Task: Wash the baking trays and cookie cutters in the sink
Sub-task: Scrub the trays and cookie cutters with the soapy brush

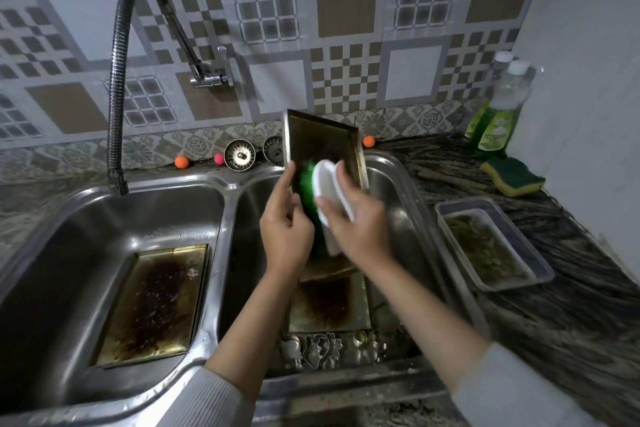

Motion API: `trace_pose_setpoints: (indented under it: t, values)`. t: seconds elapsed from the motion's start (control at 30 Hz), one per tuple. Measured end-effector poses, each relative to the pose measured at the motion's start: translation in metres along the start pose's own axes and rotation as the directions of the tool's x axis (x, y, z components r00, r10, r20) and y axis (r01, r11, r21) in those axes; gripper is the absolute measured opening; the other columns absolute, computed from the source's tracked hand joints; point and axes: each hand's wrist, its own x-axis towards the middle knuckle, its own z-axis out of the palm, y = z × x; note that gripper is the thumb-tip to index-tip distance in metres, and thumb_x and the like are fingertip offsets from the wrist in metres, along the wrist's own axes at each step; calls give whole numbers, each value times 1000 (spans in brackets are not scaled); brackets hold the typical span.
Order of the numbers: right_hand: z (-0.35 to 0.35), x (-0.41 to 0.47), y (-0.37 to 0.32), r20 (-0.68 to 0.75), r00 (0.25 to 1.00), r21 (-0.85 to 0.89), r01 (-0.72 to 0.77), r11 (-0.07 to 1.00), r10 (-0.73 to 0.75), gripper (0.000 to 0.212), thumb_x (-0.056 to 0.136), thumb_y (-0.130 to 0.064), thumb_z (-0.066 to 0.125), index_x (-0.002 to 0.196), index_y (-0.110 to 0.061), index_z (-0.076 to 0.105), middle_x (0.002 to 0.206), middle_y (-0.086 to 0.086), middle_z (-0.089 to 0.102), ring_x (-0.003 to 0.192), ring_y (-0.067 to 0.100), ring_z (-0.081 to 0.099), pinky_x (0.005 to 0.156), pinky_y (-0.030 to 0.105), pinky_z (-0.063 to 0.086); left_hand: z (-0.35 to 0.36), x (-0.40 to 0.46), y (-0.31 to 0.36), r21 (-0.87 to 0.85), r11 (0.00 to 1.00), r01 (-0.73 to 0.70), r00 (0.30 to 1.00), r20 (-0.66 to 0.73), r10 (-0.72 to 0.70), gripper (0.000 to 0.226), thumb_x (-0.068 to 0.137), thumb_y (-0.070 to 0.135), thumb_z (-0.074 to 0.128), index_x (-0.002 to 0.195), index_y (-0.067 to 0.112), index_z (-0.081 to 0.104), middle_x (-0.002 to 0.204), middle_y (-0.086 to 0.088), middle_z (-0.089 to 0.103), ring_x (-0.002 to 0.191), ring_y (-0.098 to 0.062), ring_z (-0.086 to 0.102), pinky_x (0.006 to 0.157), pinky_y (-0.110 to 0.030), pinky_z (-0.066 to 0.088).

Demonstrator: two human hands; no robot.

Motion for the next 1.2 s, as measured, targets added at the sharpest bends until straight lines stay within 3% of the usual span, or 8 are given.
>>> trace_pose_setpoints:
  t: [0.13, 0.27, 0.37, 0.5, 0.7, 0.97, 1.07, 1.2]
  values:
    - [-14, -13, 28, 14, 1000, -61, -10, 998, 11, 64, 84, -31, 70, 138, -22, 38, 121, 2, 63, 95, 0, 62, 77, 19, 51, -14, 18, -5, -36, 999, 38, 992, -119, -42, 53, 95, 0, 41, 135, 32, 50, 135, 6, 56, 124, -21, 53, 102, -37, 47]
    - [-21, 17, 27, -179, 978, -97, -128, 987, 109, 63, 85, -31, 68, 140, -14, 42, 114, 3, 66, 90, 4, 59, 77, 15, 50, -3, 8, 8, -76, 997, 0, 998, -66, -5, 48, 95, -6, 41, 137, 16, 49, 125, 14, 57, 104, 14, 56, 87, -13, 49]
    - [3, -8, 0, -56, 998, -54, 39, 998, -43, 63, 86, -26, 68, 140, -10, 40, 122, -11, 55, 101, -3, 58, 83, 2, 43, 0, 12, 4, -109, 993, 46, 997, -60, -53, 50, 95, -4, 43, 135, 23, 51, 127, 6, 60, 112, -12, 59, 93, -30, 52]
    - [-12, -21, 15, 55, 998, -35, 36, 999, -34, 64, 84, -29, 70, 139, -21, 39, 125, -7, 59, 101, -4, 61, 83, 11, 51, -11, 23, -2, -90, 995, 45, 990, -129, -56, 47, 95, -5, 41, 137, 17, 50, 130, 10, 56, 113, 11, 52, 94, -11, 43]
    - [-26, 67, 1, -147, 987, -143, -80, 987, 58, 63, 86, -30, 68, 141, -17, 40, 112, 6, 67, 91, 18, 64, 74, 22, 51, -3, 0, -2, -81, 996, 26, 997, 81, -20, 53, 94, -5, 42, 135, 27, 51, 119, 2, 63, 78, -3, 60, 68, -21, 52]
    - [-17, 13, 9, 218, 975, 39, -61, 997, 51, 61, 81, -26, 73, 136, -22, 47, 132, -5, 55, 108, 2, 59, 84, 13, 50, -42, 41, -14, -60, 997, 47, 985, -160, -56, 53, 97, 0, 40, 127, 42, 51, 127, -31, 52, 119, -51, 43, 100, -56, 41]
    - [-53, 20, 17, 8, 995, 54, -103, 993, 102, 60, 78, -22, 75, 133, -23, 48, 122, -13, 54, 101, 0, 59, 75, 2, 46, -64, 49, -14, -44, 999, -6, 980, -197, -3, 51, 98, 0, 40, 134, 36, 49, 124, -34, 51, 88, -40, 58, 73, -17, 45]
    - [-75, 33, 20, -70, 996, 43, -46, 998, 49, 60, 77, -27, 74, 131, -31, 48, 126, -16, 50, 112, -4, 52, 91, 9, 45, -71, 48, -28, -77, 996, 52, 979, -193, -66, 48, 99, 2, 38, 137, 30, 49, 123, -23, 58, 84, -28, 58, 75, -19, 44]
